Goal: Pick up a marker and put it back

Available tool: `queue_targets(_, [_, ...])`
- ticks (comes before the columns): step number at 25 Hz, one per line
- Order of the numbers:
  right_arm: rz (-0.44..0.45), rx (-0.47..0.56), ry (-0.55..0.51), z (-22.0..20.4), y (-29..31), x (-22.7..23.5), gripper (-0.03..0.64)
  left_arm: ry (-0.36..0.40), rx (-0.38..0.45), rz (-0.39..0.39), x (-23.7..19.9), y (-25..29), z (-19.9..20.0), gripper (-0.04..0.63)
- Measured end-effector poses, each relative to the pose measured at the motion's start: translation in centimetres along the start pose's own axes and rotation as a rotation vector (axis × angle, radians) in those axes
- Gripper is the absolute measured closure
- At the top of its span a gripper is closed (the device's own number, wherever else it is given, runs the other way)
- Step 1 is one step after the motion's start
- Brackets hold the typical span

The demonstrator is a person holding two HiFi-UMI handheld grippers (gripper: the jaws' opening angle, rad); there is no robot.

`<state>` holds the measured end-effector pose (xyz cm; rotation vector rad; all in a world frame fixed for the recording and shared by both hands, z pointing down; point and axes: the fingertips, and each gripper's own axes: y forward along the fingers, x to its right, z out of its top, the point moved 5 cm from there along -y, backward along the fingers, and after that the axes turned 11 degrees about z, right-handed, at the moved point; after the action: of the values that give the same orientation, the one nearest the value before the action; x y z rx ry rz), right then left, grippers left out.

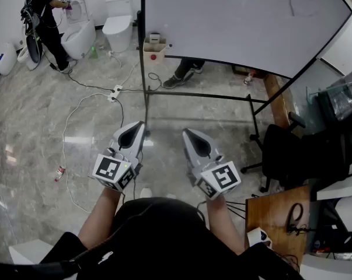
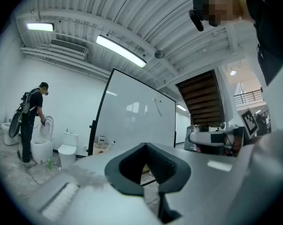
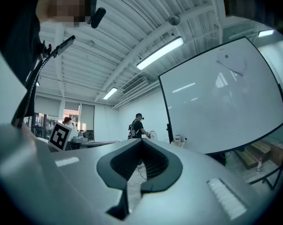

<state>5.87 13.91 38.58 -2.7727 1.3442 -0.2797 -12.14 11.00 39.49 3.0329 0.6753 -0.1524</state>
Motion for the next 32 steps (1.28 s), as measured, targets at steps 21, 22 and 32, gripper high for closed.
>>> queue_targets(21, [0.023,0.012,0.036,0.2,0.9,2.6,0.607,0.014,0.038,-0.06,0.9,2.5,0.0,0.592])
queue_targets(22, [0.024,0.01,0.036,0.1,0.9,2.8,0.607,0.017,0.039,-0.059,0.9,2.6,0.0,0.592])
queue_targets(32, [0.029,0.014,0.034,0.2,-0.1,3.5,0.607,0.029,0.048,-0.038,1.8,2.9,-0.1,0.592])
